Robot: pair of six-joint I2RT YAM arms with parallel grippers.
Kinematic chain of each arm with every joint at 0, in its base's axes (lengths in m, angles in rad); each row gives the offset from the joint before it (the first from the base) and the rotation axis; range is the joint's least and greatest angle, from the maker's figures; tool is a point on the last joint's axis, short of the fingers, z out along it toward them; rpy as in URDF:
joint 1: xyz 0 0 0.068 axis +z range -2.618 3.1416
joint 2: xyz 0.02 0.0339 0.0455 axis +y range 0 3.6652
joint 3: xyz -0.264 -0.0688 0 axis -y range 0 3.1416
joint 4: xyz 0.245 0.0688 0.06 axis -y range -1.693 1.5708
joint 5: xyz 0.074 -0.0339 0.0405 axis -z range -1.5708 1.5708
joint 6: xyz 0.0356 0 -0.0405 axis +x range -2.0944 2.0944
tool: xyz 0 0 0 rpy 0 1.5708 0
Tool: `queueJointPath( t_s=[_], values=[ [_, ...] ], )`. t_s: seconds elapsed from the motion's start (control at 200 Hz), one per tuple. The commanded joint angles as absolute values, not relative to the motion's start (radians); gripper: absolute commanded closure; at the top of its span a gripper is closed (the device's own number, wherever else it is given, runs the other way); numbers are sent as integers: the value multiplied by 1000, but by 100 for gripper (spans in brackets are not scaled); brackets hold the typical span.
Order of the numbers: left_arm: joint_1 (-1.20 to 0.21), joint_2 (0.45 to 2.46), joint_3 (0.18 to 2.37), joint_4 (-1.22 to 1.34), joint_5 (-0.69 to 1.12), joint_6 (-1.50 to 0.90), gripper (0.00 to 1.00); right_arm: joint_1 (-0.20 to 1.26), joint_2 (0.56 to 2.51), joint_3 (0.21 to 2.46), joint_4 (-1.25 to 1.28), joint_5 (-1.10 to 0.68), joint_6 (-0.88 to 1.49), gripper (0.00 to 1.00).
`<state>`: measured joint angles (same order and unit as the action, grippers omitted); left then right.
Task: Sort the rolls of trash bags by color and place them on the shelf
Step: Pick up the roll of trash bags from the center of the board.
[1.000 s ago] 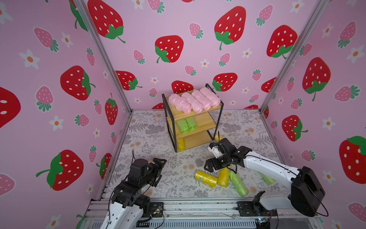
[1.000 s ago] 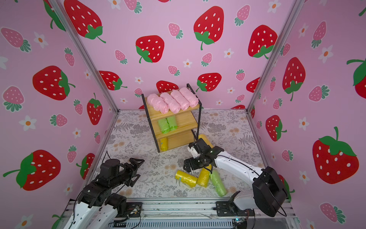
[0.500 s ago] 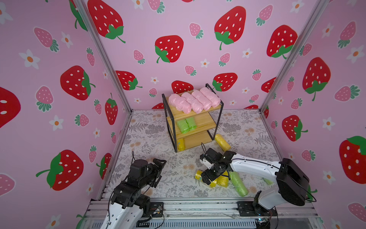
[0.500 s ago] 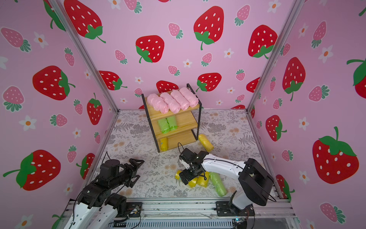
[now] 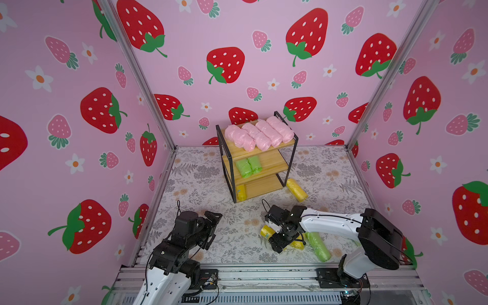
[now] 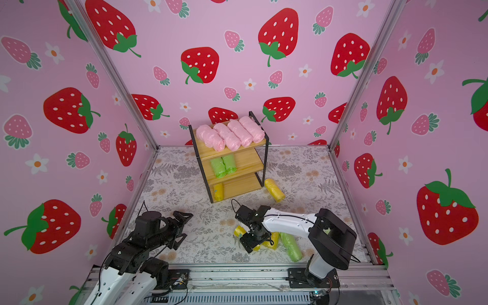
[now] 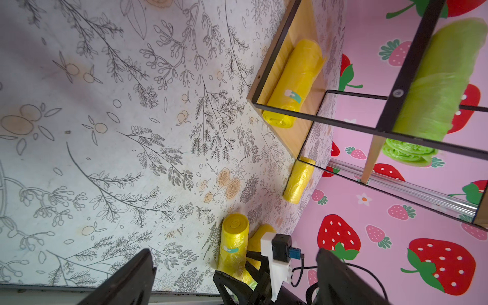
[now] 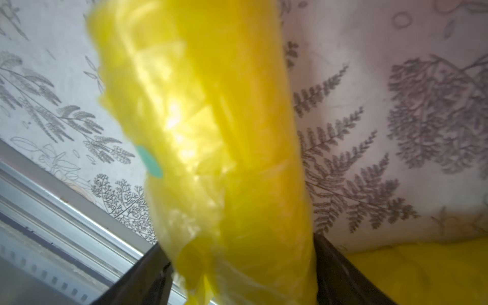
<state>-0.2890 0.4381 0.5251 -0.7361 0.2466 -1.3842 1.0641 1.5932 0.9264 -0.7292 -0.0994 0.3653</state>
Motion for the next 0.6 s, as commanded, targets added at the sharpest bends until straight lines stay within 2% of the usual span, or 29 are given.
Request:
queueJointPath(
  t_s=[0.0, 0.09, 0.185, 0.395, 0.5, 0.595],
  values=[
    [-294, 460, 578, -712, 262, -1367, 0, 1080, 1586, 927, -744, -87, 416, 26],
    [-293, 479, 590, -707, 272, -1357, 0, 1087, 1592, 928, -740, -76, 444, 35],
    [-293, 480, 597, -702, 282, -1355, 0, 1090, 1592, 893, -690, -57, 497, 56],
    [-293, 458, 583, -629, 305, -1367, 0, 1095, 1552, 879, -697, 2, 546, 81],
    [-294, 463, 513, -347, 430, -1366, 0, 1095, 1501, 899, -711, -1, 559, 100],
    [-313, 485, 471, -117, 510, -1384, 0, 1093, 1425, 943, -724, -19, 569, 100]
  ],
)
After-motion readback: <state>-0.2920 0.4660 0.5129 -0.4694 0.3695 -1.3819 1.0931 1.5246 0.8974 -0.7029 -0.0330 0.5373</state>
